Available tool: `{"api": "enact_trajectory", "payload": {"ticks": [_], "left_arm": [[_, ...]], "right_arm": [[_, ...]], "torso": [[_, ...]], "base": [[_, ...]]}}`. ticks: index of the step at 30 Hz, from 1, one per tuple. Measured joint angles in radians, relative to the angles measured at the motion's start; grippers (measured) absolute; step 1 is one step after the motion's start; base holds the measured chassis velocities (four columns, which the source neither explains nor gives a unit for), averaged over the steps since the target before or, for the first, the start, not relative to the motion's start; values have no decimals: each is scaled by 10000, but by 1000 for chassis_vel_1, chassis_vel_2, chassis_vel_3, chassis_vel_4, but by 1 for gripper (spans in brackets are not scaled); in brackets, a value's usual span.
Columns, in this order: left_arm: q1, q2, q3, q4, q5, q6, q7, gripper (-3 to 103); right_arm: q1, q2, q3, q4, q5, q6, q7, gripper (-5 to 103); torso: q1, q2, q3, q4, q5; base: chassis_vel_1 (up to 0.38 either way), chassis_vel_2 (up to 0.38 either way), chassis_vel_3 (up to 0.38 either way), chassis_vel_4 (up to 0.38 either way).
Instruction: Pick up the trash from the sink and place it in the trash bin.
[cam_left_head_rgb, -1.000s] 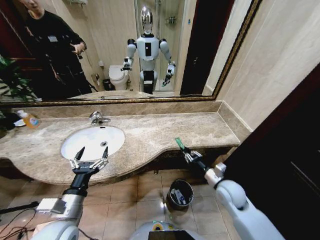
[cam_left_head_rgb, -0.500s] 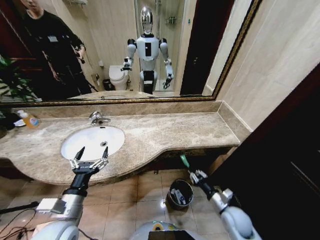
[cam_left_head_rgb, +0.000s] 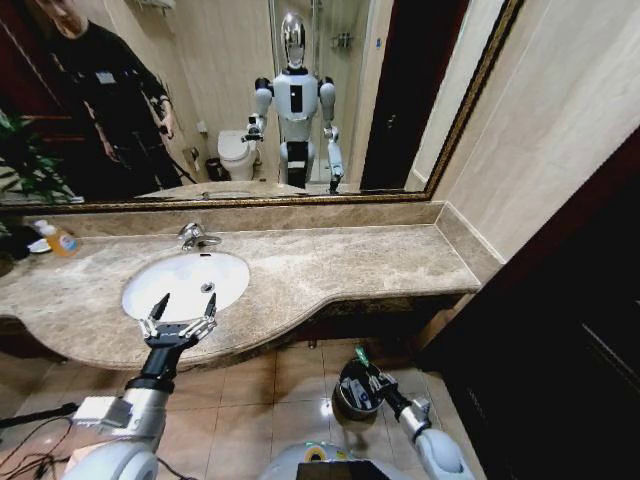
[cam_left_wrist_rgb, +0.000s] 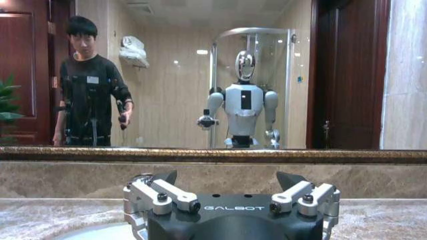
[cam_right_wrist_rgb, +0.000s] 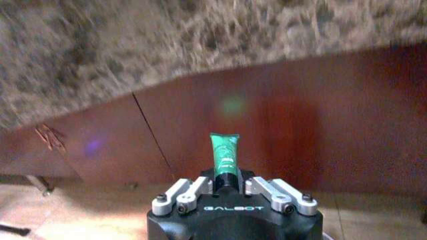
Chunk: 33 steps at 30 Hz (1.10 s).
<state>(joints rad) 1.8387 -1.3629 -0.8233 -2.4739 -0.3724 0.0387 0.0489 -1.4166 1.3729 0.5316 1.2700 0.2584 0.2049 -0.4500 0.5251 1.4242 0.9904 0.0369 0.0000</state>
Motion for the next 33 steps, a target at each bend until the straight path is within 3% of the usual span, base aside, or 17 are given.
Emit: {"api": "enact_trajectory", "payload": {"ticks": [11, 17, 25, 33], "left_arm": [[0, 0, 0, 0, 0, -1, 0, 100], [0, 0, 0, 1, 0, 0, 0, 100], [0, 0, 0, 0, 0, 0, 0, 100], [0, 0, 0, 0, 0, 0, 0, 100]], "right_arm": [[866, -102, -231, -2045, -60, 453, 398, 19], [1086, -394, -373, -2726, 119, 686, 611, 3], [1038, -372, -474, -2595, 108, 684, 592, -1], [990, -297, -627, -2485, -114, 728, 947, 30]], "torso": [[0, 0, 0, 0, 1], [0, 0, 0, -1, 1], [0, 0, 0, 0, 1], [-2, 0, 0, -1, 0]], "base": [[0, 0, 0, 0], [0, 0, 0, 0], [0, 0, 0, 0], [0, 0, 0, 0]]}}
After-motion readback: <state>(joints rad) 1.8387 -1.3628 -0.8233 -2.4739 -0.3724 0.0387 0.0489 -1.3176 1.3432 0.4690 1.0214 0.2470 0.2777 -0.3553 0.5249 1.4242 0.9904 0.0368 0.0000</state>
